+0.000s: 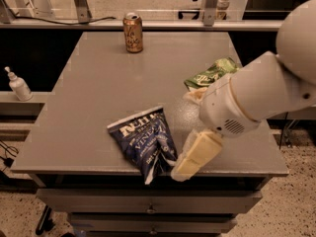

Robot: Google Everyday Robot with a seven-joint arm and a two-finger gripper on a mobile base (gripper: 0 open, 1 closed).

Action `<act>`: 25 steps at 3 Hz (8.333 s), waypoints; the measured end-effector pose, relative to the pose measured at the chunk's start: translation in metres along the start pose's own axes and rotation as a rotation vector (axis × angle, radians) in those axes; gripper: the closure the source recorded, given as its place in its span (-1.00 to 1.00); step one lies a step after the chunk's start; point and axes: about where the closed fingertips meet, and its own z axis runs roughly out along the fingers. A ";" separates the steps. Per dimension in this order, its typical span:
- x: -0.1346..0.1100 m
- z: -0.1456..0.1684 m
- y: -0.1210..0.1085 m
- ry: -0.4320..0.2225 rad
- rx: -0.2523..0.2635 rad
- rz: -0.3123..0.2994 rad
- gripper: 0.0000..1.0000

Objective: Move blue chip bag near orange can

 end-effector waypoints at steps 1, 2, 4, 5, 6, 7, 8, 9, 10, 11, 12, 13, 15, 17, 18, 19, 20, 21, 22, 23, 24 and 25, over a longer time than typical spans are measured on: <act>-0.018 0.021 0.029 -0.062 -0.065 0.008 -1.00; -0.035 0.038 0.055 -0.097 -0.112 0.005 -0.65; -0.027 0.049 0.048 -0.085 -0.057 0.018 0.28; -0.027 0.043 0.026 -0.064 0.003 0.012 0.74; -0.038 0.030 -0.008 -0.052 0.076 -0.011 1.00; -0.071 0.001 -0.046 -0.062 0.172 -0.072 1.00; -0.071 0.001 -0.046 -0.062 0.172 -0.072 1.00; -0.071 0.007 -0.065 -0.097 0.196 -0.065 1.00; -0.063 0.016 -0.109 -0.125 0.230 -0.052 1.00; -0.049 0.026 -0.166 -0.125 0.259 -0.031 1.00; -0.040 0.033 -0.218 -0.103 0.289 -0.021 1.00; -0.034 0.036 -0.270 -0.034 0.335 -0.021 1.00; -0.019 0.047 -0.339 0.065 0.393 0.005 1.00; -0.038 0.059 -0.371 0.044 0.421 0.014 1.00; -0.051 0.064 -0.378 0.013 0.426 0.022 1.00; -0.061 0.075 -0.378 -0.014 0.410 0.038 0.66; -0.071 0.084 -0.376 -0.037 0.393 0.040 0.16; -0.078 0.086 -0.374 -0.047 0.385 0.035 -0.30; -0.080 0.087 -0.373 -0.052 0.379 0.033 -0.74; -0.080 0.086 -0.370 -0.054 0.373 0.031 -1.00; -0.079 0.080 -0.364 -0.066 0.370 0.024 -1.00; -0.073 0.062 -0.351 -0.080 0.374 0.015 -1.00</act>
Offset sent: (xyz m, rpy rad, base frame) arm -0.0663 0.0917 -0.0210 0.1580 0.1103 0.1069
